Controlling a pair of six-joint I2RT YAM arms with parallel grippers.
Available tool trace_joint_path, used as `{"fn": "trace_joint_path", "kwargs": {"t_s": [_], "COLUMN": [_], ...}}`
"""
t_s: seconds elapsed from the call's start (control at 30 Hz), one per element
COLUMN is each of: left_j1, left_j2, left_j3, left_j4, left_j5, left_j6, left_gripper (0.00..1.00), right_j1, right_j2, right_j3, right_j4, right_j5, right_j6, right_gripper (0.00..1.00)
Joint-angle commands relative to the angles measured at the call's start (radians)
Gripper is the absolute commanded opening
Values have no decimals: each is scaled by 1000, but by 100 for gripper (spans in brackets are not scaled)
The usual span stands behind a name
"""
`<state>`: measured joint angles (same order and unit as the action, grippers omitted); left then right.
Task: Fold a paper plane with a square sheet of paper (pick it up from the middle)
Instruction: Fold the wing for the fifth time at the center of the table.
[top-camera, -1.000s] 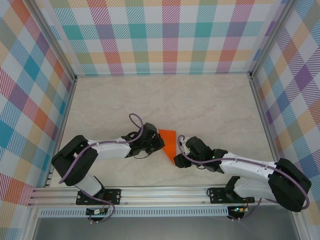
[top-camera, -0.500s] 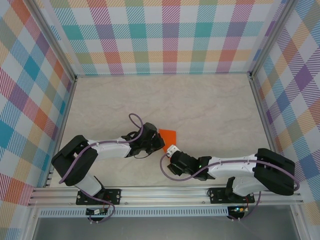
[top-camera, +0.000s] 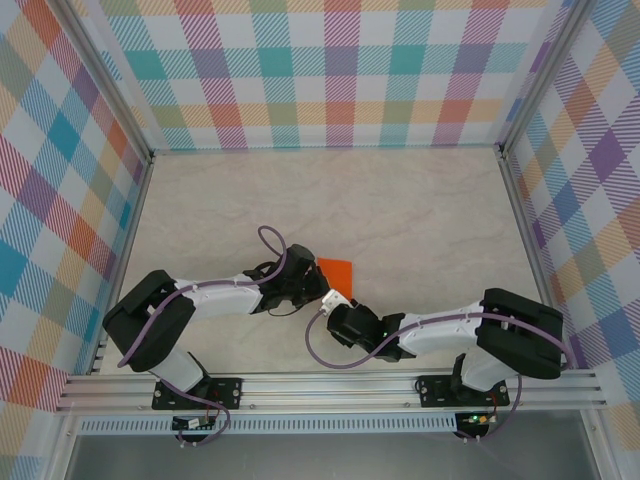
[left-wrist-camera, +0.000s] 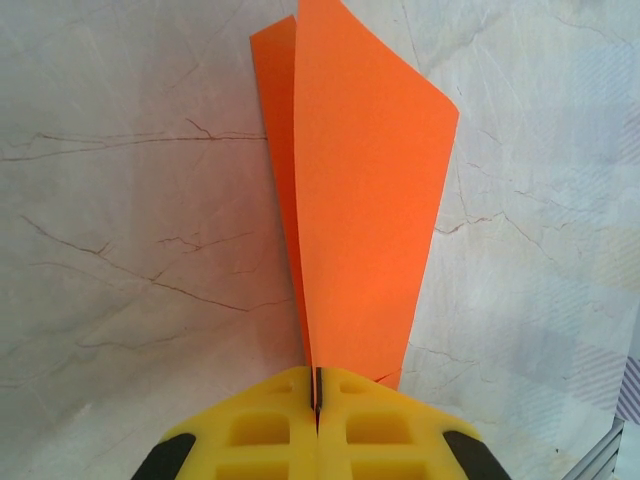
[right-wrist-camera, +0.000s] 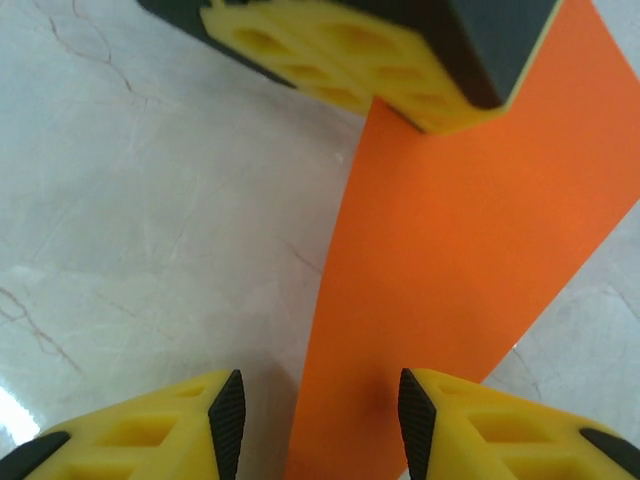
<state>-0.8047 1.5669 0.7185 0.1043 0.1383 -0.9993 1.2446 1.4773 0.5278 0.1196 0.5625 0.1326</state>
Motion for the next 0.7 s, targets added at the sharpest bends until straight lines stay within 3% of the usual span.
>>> {"fn": "trace_joint_path", "kwargs": {"t_s": [0.0, 0.67], "left_j1": [-6, -5], "left_j2": [-18, -12], "left_j3": [24, 36], "left_j4": [-17, -28], "left_j5": [0, 5], "left_j6": [5, 2], "left_gripper": [0, 0], "right_j1": [4, -5], "right_j2": [20, 96], "right_j3": [24, 38], "right_j4": [53, 111], "right_j5": [36, 104], "right_j6": [-30, -52], "right_gripper": [45, 37]}}
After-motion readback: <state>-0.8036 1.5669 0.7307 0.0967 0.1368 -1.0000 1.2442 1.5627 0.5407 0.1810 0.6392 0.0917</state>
